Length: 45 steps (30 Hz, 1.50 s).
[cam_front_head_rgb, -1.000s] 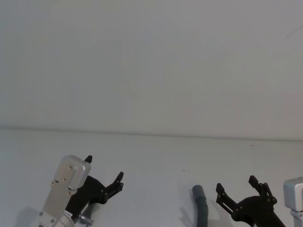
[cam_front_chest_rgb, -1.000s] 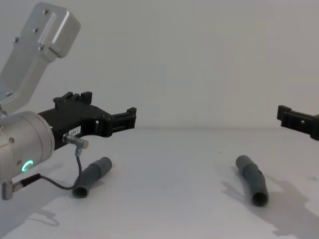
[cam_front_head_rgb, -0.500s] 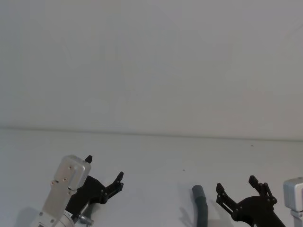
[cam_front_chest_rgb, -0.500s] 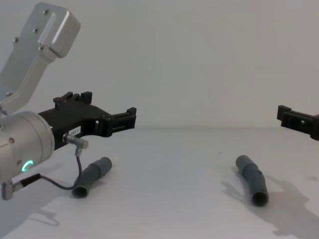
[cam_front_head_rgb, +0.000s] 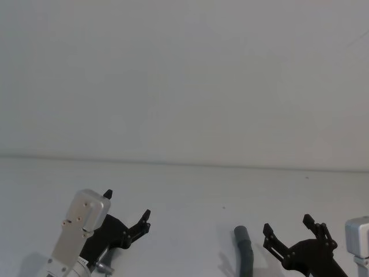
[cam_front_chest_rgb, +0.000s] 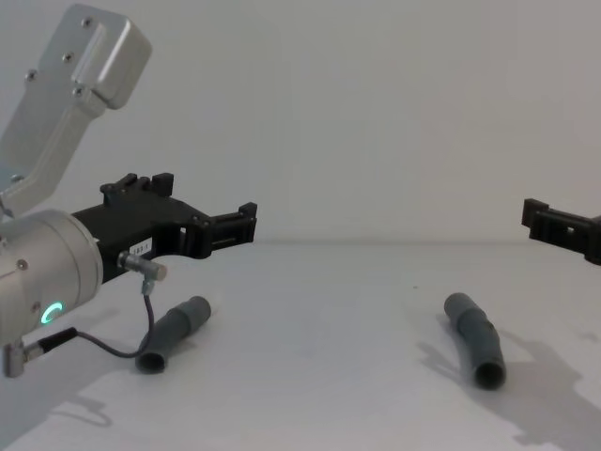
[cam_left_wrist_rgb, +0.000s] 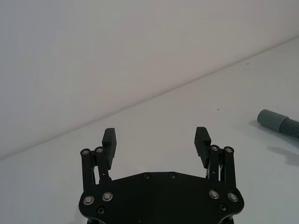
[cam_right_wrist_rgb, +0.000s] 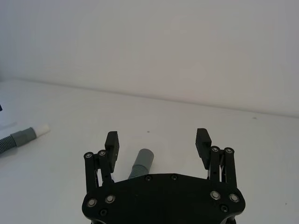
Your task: Use both hands to pick up one end of the pipe from the table, align the ends, and insert them.
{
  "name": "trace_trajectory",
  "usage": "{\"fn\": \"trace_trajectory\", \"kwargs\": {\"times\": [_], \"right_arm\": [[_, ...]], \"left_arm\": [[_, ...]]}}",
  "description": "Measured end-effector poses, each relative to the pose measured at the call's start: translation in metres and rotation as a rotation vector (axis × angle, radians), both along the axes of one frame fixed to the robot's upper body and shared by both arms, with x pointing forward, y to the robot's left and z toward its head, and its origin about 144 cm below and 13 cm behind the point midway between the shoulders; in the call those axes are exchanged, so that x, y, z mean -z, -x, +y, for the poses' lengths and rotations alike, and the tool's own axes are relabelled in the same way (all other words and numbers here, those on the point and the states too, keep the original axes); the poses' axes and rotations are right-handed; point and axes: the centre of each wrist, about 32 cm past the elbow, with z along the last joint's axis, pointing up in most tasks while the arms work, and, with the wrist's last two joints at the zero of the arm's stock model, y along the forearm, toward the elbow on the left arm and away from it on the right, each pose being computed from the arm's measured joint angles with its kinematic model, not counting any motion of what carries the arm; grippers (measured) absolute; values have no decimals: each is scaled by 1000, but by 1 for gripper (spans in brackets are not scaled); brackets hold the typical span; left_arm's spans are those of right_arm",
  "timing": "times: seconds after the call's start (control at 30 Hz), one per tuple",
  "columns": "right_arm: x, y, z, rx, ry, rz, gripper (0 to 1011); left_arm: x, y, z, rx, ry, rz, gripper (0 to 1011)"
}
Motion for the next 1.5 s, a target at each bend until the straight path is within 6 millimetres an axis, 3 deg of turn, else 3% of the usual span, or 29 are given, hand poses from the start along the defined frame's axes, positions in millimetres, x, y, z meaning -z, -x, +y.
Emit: {"fn": "trace_trajectory", "kwargs": {"times": [1.5], "right_arm": [[0, 0, 0, 0, 0, 0, 1000]], "left_arm": [[0, 0, 0, 0, 0, 0, 1001]]}}
